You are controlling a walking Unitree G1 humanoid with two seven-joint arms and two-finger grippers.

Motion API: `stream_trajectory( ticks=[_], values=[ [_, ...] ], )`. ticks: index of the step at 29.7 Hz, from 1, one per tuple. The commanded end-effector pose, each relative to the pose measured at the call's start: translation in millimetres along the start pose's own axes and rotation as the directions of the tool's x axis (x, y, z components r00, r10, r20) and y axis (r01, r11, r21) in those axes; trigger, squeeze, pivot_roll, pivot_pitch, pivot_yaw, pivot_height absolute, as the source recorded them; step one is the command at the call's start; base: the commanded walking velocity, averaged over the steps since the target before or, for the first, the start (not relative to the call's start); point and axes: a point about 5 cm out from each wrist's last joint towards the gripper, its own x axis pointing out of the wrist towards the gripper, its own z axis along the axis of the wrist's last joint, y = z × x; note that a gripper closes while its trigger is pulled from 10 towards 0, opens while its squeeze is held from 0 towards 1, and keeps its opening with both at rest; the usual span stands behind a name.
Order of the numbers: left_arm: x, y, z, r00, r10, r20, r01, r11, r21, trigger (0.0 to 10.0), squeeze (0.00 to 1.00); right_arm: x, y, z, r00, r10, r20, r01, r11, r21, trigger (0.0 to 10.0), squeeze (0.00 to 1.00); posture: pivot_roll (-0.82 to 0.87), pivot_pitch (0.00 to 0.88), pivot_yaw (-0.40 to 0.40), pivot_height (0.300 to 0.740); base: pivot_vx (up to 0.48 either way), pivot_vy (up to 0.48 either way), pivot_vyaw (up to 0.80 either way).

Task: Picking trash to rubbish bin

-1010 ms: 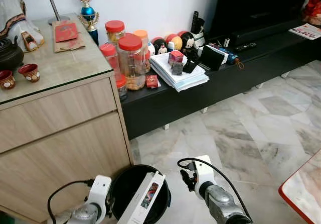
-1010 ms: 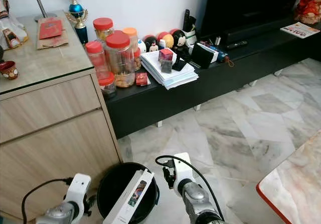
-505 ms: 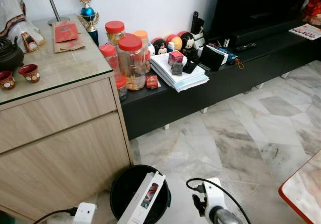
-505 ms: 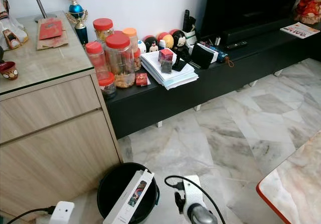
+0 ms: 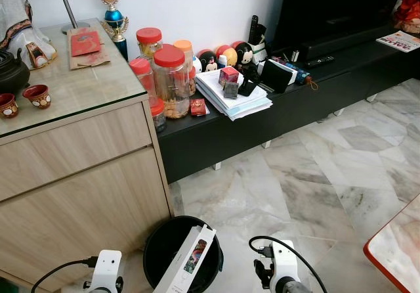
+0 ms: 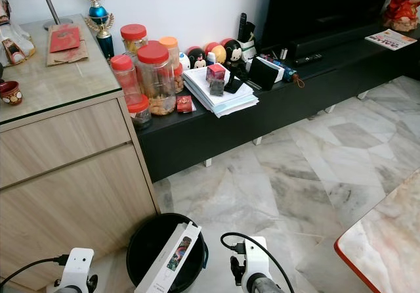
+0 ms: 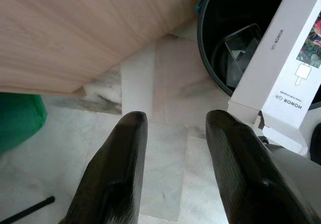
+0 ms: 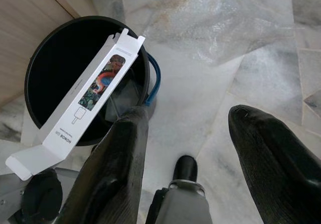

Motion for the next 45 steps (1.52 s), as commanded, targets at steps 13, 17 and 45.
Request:
stream_trajectory(
  ticks=[13,17,45],
  values=[
    [-0.8,-0.1,-1.8,1.000,-0.002,0.010,0.002,1.000,-0.012,10.0,0.00,-0.5,-1.3,-0.5,1.000,-0.006,0.009,0.006,0.999,0.046,10.0,0.00,-0.02,0.000,-0.008,0.740,0.000,0.000,0.00],
    [-0.8,-1.5,-1.8,1.000,-0.008,0.011,0.008,1.000,-0.008,10.0,0.00,-1.0,-1.6,-2.1,1.000,-0.004,0.005,0.004,0.999,0.044,10.0,0.00,-0.01,0.000,-0.009,0.740,0.000,0.000,0.00],
    [-0.3,-4.8,0.5,1.000,-0.022,0.017,0.022,1.000,0.000,10.0,0.00,-1.8,-0.6,-5.7,1.000,-0.005,0.001,0.005,0.998,0.057,10.0,0.00,-0.01,0.000,-0.009,0.740,-0.172,0.000,0.00]
  ],
)
